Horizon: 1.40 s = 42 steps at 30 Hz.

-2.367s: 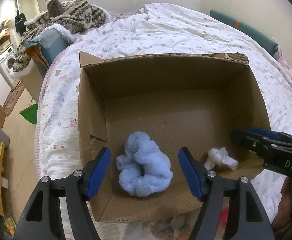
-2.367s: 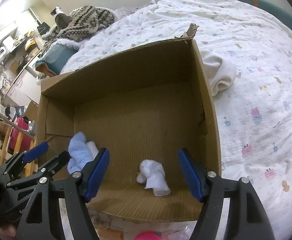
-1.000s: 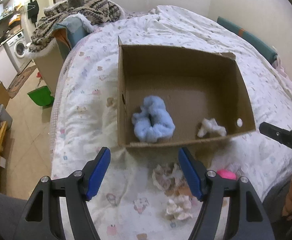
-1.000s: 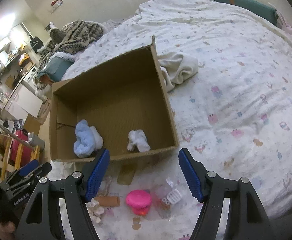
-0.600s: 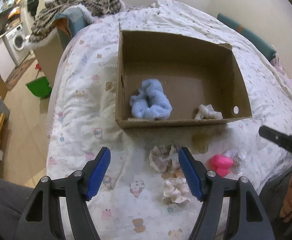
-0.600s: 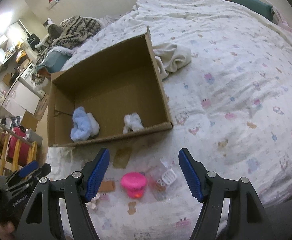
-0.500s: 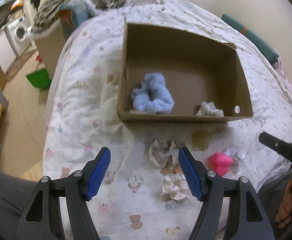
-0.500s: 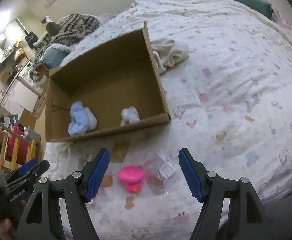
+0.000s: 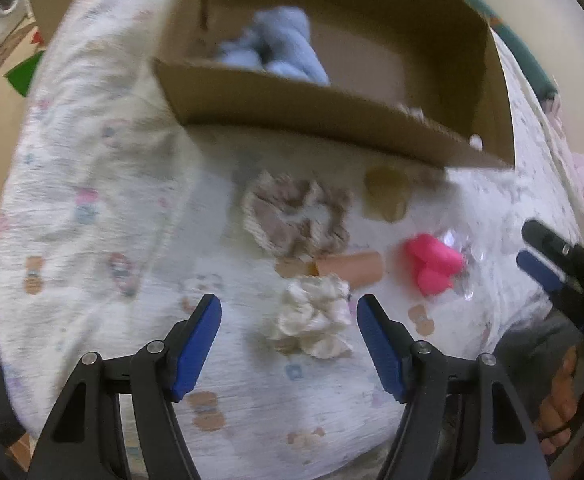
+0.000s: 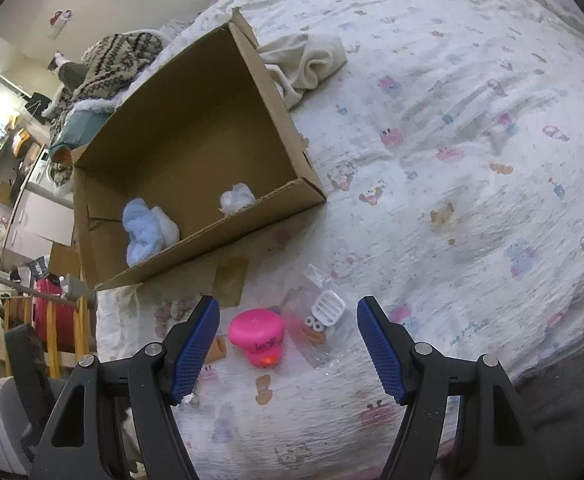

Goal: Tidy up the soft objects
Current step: 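Grasp the cream lace scrunchie with the left tool while the right tool grasps the clear bag, then carry the cream scrunchie and clear bag over the box with both tools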

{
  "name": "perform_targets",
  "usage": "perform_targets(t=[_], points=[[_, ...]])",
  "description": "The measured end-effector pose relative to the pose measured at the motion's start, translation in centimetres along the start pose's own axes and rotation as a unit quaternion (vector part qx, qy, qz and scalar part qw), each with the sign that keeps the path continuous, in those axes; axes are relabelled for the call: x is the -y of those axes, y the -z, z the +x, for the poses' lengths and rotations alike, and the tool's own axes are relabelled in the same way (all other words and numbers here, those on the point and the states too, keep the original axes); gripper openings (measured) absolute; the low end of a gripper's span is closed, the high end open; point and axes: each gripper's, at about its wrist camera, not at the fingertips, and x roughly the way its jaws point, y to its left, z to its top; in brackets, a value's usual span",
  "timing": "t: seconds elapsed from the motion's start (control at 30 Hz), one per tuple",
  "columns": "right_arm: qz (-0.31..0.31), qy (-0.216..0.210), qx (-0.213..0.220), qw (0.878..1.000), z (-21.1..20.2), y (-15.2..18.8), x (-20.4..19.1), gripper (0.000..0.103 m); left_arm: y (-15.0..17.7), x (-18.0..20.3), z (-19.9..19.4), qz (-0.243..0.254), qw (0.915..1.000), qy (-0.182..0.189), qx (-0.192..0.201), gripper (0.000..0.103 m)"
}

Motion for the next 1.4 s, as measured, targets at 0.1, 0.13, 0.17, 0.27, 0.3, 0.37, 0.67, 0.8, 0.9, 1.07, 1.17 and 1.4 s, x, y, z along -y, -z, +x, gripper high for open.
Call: perform_targets(t=[0.1, 0.13, 0.17, 0.27, 0.3, 0.37, 0.67, 0.8, 0.9, 1.07, 1.17, 1.4], points=[[0.010, 0.002, -0.005, 1.000, 0.4, -0.2, 0.4, 0.075, 0.3, 0.9, 1.2, 0.017, 0.9998, 0.000, -0.012, 0.067], [0.014, 0.003, -0.008, 1.000, 0.5, -0.2, 0.6, 0.075, 0.4, 1.3, 1.5, 0.025, 0.9996, -0.003, -0.014, 0.066], [0.021, 0.004, -0.012, 1.000, 0.8, -0.3, 0.9, 0.075, 0.5, 1.5, 1.8, 0.030, 0.9994, -0.005, -0.016, 0.062], [0.050, 0.007, -0.031, 0.998, 1.9, -0.5, 2.1, 0.075, 0.7, 2.0, 2.4, 0.042, 0.9986, -0.016, -0.028, 0.040], [0.060, 0.009, -0.040, 0.997, 2.4, -0.6, 2.5, 0.075, 0.6, 2.0, 2.6, 0.042, 0.9985, -0.018, -0.030, 0.038], [0.070, 0.016, -0.052, 0.996, 3.3, -0.8, 2.9, 0.075, 0.8, 1.8, 2.4, 0.041, 0.9986, -0.020, -0.028, 0.030], [0.011, 0.087, -0.097, 0.991, 7.1, -0.9, 1.2, 0.075, 0.6, -0.1, 0.2, 0.023, 0.9992, -0.031, -0.007, 0.015], [-0.027, 0.126, -0.102, 0.986, 7.7, -0.4, 0.4, 0.056, 0.2, -1.4, -1.2, 0.000, 0.9992, -0.036, 0.014, 0.015], [-0.044, 0.139, -0.100, 0.984, 7.9, -0.2, 0.2, 0.040, -0.1, -2.1, -2.1, -0.012, 0.9986, -0.043, 0.027, 0.015], [-0.059, 0.143, -0.083, 0.984, 7.4, 0.0, -0.5, 0.025, -0.3, -2.6, -2.7, -0.018, 0.9980, -0.050, 0.035, 0.015], [-0.053, 0.140, -0.055, 0.987, 6.2, -0.3, -0.6, 0.022, -0.5, -2.6, -2.7, -0.018, 0.9975, -0.055, 0.041, 0.015], [-0.008, 0.134, -0.012, 0.991, 4.1, -1.1, 0.7, 0.020, -0.4, -3.6, -3.6, -0.028, 0.9957, -0.070, 0.055, 0.015]])
